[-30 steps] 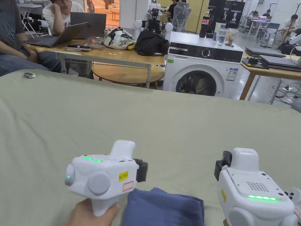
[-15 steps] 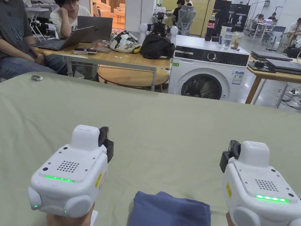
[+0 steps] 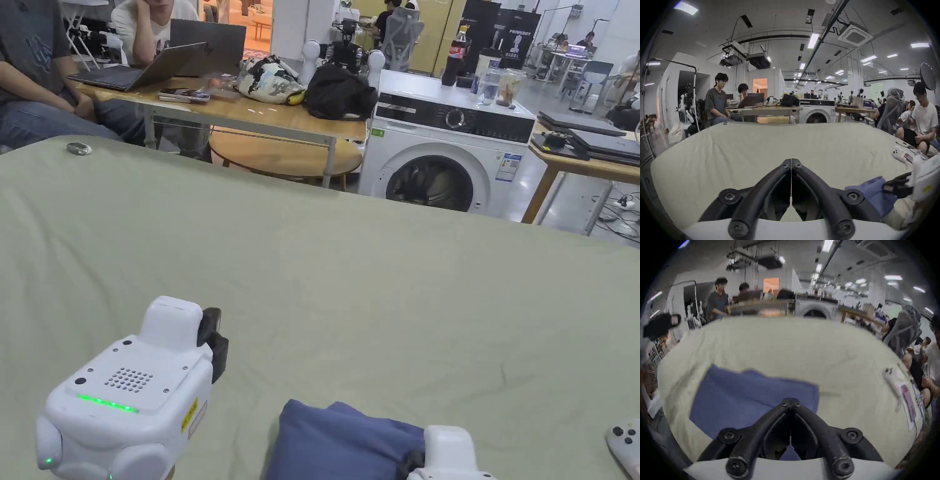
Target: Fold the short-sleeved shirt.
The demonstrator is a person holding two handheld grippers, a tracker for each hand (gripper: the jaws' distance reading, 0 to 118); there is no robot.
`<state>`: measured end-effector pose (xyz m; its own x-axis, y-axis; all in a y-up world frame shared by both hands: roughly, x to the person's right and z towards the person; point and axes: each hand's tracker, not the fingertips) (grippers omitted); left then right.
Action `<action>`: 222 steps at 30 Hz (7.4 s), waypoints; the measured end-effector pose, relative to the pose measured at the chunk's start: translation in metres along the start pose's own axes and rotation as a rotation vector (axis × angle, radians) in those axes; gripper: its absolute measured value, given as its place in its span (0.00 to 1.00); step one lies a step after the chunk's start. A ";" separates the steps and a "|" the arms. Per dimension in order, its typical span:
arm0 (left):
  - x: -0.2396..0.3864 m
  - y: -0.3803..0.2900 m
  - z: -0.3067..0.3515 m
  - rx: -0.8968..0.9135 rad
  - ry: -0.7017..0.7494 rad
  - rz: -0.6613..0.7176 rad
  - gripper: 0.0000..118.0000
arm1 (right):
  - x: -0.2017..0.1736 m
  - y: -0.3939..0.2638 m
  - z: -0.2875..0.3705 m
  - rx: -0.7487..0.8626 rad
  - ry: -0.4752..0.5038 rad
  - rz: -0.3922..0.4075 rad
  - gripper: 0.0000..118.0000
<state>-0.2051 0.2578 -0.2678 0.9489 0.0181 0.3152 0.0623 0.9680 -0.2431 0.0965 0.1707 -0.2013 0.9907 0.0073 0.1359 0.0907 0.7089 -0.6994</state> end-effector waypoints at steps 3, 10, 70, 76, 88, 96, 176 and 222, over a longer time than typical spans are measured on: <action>0.000 -0.005 0.000 -0.061 -0.030 0.005 0.00 | 0.004 0.003 -0.005 0.042 -0.014 -0.014 0.00; -0.035 -0.025 -0.034 -0.495 -0.440 0.337 0.24 | 0.007 0.010 -0.006 0.011 0.002 -0.001 0.00; -0.318 0.059 0.013 -0.885 -0.157 0.506 0.18 | -0.180 0.119 0.033 0.599 0.174 0.133 0.00; -0.378 0.063 0.012 -0.977 0.012 0.440 0.18 | -0.210 0.117 0.021 0.551 0.198 0.162 0.00; -0.416 0.020 -0.008 -1.107 0.178 0.365 0.18 | -0.211 0.114 0.008 0.498 0.175 0.203 0.00; -0.432 0.029 0.002 -1.070 0.207 0.363 0.38 | -0.205 0.112 0.011 0.498 0.171 0.205 0.00; 0.024 0.030 -0.032 0.106 0.012 0.015 0.04 | 0.009 0.096 0.040 0.627 -0.155 -0.061 0.00; 0.002 0.022 -0.040 0.151 0.118 0.016 0.70 | 0.020 0.107 0.029 0.527 -0.077 -0.214 0.69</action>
<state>-0.1898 0.2694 -0.3098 0.9797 0.0132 0.2003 0.0079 0.9945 -0.1042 0.1233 0.2672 -0.2528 0.9439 -0.1373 0.3003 0.2057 0.9559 -0.2095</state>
